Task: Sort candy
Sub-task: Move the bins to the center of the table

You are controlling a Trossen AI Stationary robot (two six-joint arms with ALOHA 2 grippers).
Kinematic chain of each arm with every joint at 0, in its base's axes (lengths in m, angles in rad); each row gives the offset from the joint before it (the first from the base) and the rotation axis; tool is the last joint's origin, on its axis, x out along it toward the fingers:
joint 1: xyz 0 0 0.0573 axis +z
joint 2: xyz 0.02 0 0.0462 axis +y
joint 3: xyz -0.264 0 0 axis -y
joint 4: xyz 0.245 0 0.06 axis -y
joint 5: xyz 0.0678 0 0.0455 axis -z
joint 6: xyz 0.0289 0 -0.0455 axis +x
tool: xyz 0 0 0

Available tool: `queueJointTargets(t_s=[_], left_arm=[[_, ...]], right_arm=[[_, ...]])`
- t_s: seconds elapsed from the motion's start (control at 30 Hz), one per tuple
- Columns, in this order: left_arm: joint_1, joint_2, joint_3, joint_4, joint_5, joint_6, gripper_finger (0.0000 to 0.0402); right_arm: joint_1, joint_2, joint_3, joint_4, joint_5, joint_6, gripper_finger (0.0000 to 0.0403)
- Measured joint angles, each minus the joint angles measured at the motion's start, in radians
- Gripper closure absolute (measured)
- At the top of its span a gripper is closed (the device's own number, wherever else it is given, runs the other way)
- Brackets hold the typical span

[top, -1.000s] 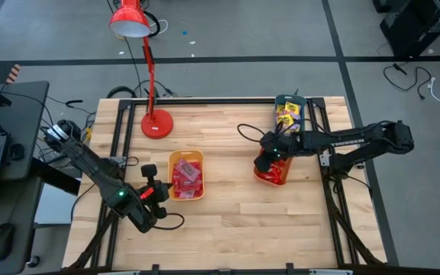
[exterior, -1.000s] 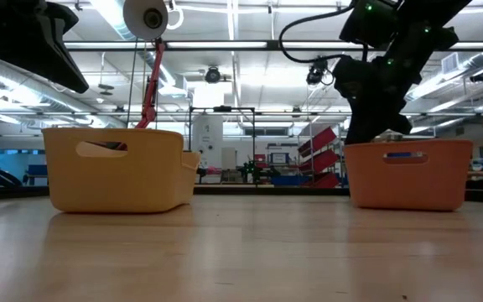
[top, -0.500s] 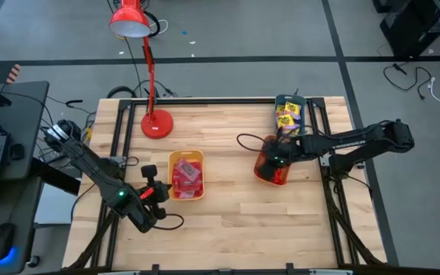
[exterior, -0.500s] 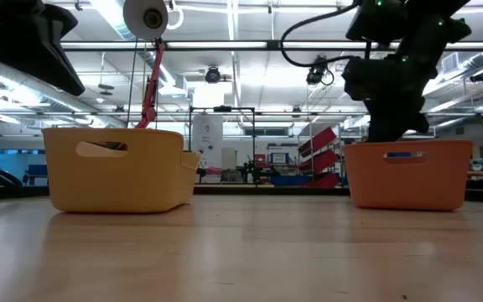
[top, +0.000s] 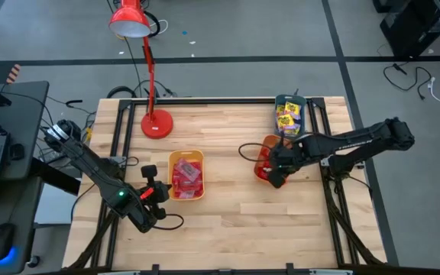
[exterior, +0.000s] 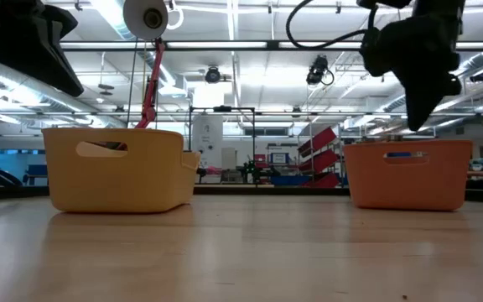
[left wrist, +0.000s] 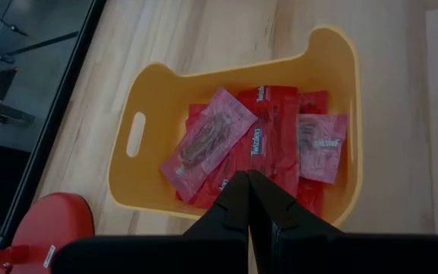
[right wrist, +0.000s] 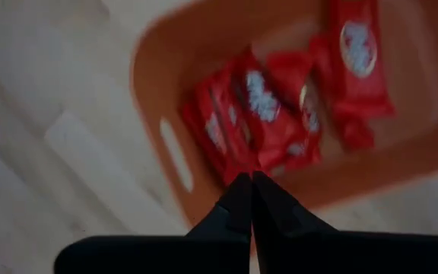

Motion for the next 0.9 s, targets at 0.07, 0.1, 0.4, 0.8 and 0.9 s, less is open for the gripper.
queueJointTargets(t_s=[0.07, 0.1, 0.4, 0.8, 0.9], left_arm=[[0.000, 0.000, 0.000, 0.000, 0.000, 0.000, 0.0401], [0.000, 0.000, 0.000, 0.000, 0.000, 0.000, 0.0401], [0.000, 0.000, 0.000, 0.001, 0.001, -0.001, 0.0401], [0.000, 0.000, 0.000, 0.002, 0.001, -0.001, 0.0401], [0.000, 0.000, 0.000, 0.002, 0.001, -0.001, 0.0401]], right_arm=[[0.015, 0.002, 0.000, -0.024, -0.023, 0.022, 0.0403], [0.023, 0.003, 0.000, -0.041, -0.025, 0.034, 0.0403], [0.060, 0.004, -0.002, -0.030, 0.025, 0.068, 0.0403], [0.010, 0.052, -0.002, 0.197, 0.138, -0.025, 0.0403], [-0.003, 0.124, -0.002, 0.219, 0.136, -0.049, 0.0403]])
